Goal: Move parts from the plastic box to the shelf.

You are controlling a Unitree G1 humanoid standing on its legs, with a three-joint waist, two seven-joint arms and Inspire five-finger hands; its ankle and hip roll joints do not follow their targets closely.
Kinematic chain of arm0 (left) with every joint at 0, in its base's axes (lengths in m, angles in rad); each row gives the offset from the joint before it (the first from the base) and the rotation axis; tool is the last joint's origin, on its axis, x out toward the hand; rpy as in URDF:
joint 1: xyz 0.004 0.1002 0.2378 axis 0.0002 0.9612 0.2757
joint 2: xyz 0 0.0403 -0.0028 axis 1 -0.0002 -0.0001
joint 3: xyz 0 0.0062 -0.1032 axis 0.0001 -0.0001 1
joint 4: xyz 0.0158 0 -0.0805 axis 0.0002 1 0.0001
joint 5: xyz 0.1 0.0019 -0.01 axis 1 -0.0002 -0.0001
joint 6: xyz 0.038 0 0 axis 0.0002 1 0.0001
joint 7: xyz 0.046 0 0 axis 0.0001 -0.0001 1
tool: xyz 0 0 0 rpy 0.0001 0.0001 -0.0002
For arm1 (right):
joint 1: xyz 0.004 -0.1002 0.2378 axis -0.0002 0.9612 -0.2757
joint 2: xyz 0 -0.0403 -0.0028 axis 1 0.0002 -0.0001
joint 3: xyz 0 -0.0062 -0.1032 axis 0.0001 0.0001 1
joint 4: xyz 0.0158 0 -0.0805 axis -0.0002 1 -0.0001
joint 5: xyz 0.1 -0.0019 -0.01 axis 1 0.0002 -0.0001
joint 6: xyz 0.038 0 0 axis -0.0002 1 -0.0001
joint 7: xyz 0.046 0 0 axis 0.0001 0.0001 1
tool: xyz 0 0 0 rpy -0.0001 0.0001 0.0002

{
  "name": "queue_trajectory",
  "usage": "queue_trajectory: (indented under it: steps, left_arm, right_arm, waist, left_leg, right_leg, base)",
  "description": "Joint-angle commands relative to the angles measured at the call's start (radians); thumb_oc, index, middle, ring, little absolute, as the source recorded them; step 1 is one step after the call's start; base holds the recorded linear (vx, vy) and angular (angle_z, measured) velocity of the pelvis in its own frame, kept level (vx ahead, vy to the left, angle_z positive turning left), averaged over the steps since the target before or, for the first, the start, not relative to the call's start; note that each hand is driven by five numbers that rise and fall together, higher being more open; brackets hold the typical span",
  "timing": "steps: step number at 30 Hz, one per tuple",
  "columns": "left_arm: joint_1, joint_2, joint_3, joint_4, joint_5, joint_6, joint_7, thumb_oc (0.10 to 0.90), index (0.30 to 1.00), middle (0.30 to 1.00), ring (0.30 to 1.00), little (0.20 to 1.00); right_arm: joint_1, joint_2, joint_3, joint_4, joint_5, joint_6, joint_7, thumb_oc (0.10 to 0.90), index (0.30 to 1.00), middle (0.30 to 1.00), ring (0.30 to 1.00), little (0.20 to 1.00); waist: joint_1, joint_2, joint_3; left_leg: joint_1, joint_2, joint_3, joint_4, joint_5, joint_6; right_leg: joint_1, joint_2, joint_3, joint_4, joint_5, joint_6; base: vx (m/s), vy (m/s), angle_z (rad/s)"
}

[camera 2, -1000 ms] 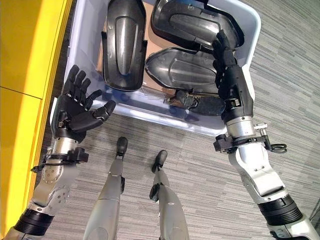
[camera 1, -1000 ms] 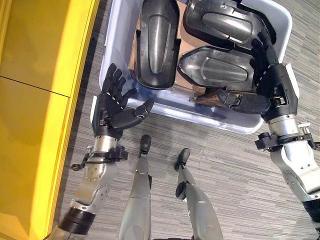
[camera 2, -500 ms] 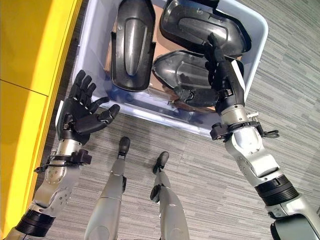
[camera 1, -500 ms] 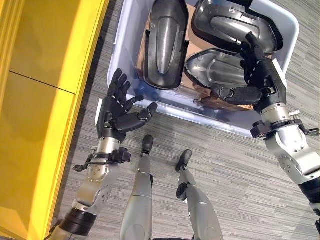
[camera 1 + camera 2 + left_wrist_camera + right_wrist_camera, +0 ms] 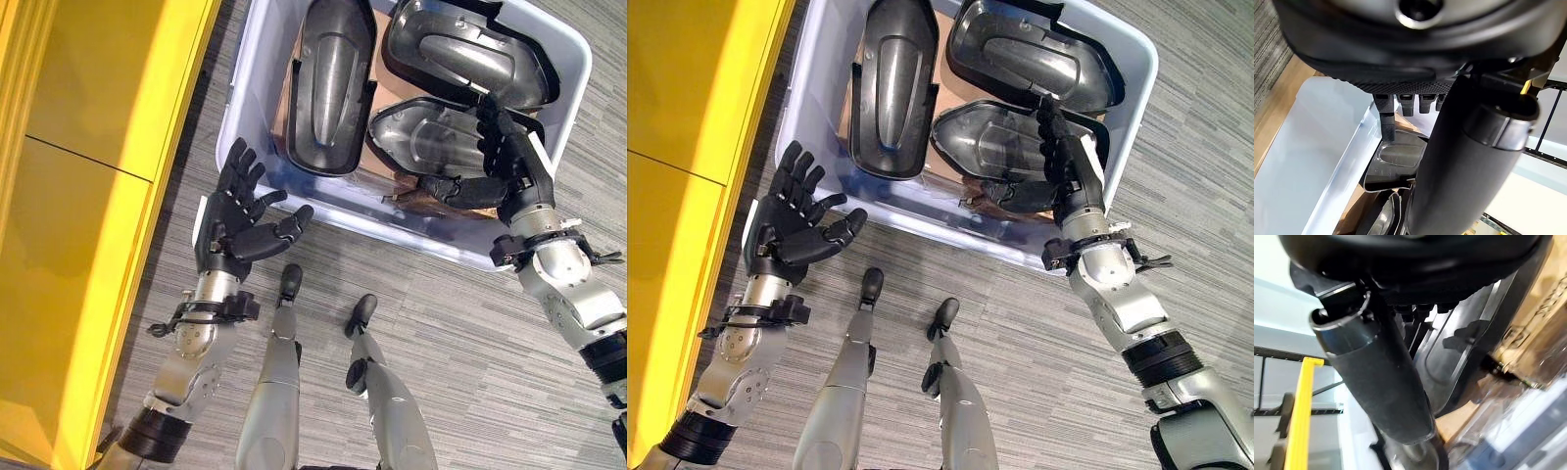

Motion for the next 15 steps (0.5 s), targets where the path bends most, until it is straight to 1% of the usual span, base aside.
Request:
queue_trajectory:
  steps: [1, 2, 8, 13, 15]
  left_arm:
    - [0.033, 0.036, 0.019, -0.080, -0.035, -0.049, -0.016, 0.900, 1.000, 1.000, 1.000, 1.000]
    - [0.030, 0.035, 0.015, -0.076, -0.041, -0.049, -0.020, 0.900, 1.000, 1.000, 1.000, 1.000]
    - [0.021, 0.018, 0.005, -0.065, -0.058, -0.058, -0.034, 0.900, 1.000, 1.000, 1.000, 1.000]
    - [0.009, 0.004, 0.002, -0.051, -0.064, -0.060, -0.042, 0.900, 1.000, 1.000, 1.000, 1.000]
    - [0.007, 0.001, 0.003, -0.046, -0.066, -0.063, -0.042, 0.900, 1.000, 1.000, 1.000, 1.000]
  right_arm:
    - [-0.124, -0.032, -0.023, -0.001, -0.021, -0.057, -0.030, 0.900, 1.000, 1.000, 1.000, 1.000]
    - [-0.170, -0.021, -0.014, 0.086, -0.042, -0.042, -0.046, 0.900, 1.000, 1.000, 1.000, 1.000]
    - [-0.307, 0.017, -0.019, 0.369, -0.057, -0.025, -0.093, 0.900, 1.000, 1.000, 1.000, 1.000]
    - [-0.368, 0.060, -0.019, 0.497, -0.066, -0.024, -0.107, 0.900, 1.000, 1.000, 1.000, 1.000]
    - [-0.366, 0.075, -0.016, 0.495, -0.067, -0.026, -0.102, 0.900, 1.000, 1.000, 1.000, 1.000]
  waist:
    - [0.004, -0.035, -0.016]
    - [0.007, -0.031, -0.013]
    - [0.014, -0.024, -0.006]
    - [0.011, -0.019, -0.002]
    - [0.009, -0.018, -0.002]
  left_leg:
    - [0.005, 0.047, 0.062, 0.085, -0.121, -0.006]
    - [0.003, 0.046, 0.061, 0.085, -0.121, -0.005]
    - [0.003, 0.048, 0.064, 0.083, -0.122, -0.003]
    - [-0.002, 0.047, 0.063, 0.082, -0.119, -0.001]
    - [-0.004, 0.048, 0.064, 0.083, -0.119, 0.000]
  right_leg:
    - [0.188, -0.077, 0.077, 0.022, -0.111, 0.078]
    - [0.185, -0.076, 0.077, 0.023, -0.111, 0.077]
    - [0.180, -0.075, 0.083, 0.027, -0.110, 0.077]
    - [0.171, -0.073, 0.089, 0.031, -0.107, 0.075]
    - [0.168, -0.072, 0.091, 0.031, -0.107, 0.075]
  base:
    - [0.00, 0.000, 0.00]
    - [0.00, 0.000, 0.00]
    - [0.00, 0.000, 0.00]
    - [0.00, 0.000, 0.00]
    - [0.00, 0.000, 0.00]
